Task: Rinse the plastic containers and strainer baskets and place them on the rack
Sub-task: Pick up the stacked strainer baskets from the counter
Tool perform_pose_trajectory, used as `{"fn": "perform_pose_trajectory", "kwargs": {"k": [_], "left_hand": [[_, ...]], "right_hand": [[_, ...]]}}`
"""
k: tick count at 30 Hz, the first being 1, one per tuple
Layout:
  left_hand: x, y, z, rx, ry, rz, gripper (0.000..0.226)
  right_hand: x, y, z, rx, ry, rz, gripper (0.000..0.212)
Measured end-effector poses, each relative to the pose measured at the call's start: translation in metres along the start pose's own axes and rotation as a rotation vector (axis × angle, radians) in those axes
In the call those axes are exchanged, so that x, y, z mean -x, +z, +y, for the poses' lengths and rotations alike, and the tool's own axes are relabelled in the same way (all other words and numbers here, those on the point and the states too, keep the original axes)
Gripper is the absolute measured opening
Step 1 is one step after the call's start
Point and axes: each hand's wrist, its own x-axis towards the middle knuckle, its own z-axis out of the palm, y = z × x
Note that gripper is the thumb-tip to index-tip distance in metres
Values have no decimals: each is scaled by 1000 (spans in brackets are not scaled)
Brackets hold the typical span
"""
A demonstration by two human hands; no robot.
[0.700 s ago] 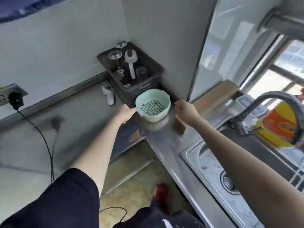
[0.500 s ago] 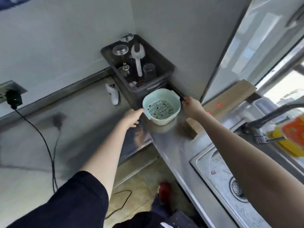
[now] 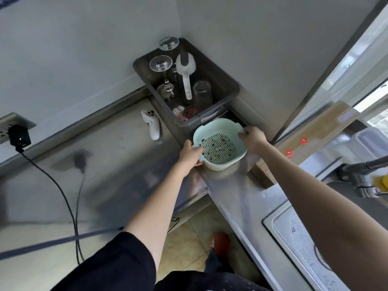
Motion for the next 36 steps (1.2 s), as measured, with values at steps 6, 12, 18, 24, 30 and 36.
{"fn": "perform_pose_trajectory", "kwargs": {"k": [6,12,18,24,30,36], "left_hand": [[31,-23,18,-8,116,-87,13],[86,-15,22,-70,187,-269,13],[129,50,14,22,157,-487,16],[164,154,-13,33,153,-444,29],[198,225,-47,-150,148,-597,29],[211,258,-72,-225,118,-638,31]], "right_hand": [[47,-20,3,-88,-61,106,26],[125,-49,32,-191,-12,250,18],[200,-86,100,-310,137,403,16],[272,-102,190,-345,281,581,15],[317,-91,267,-297,459,590,18],[336,-81,307,-370,536,529,16]]}}
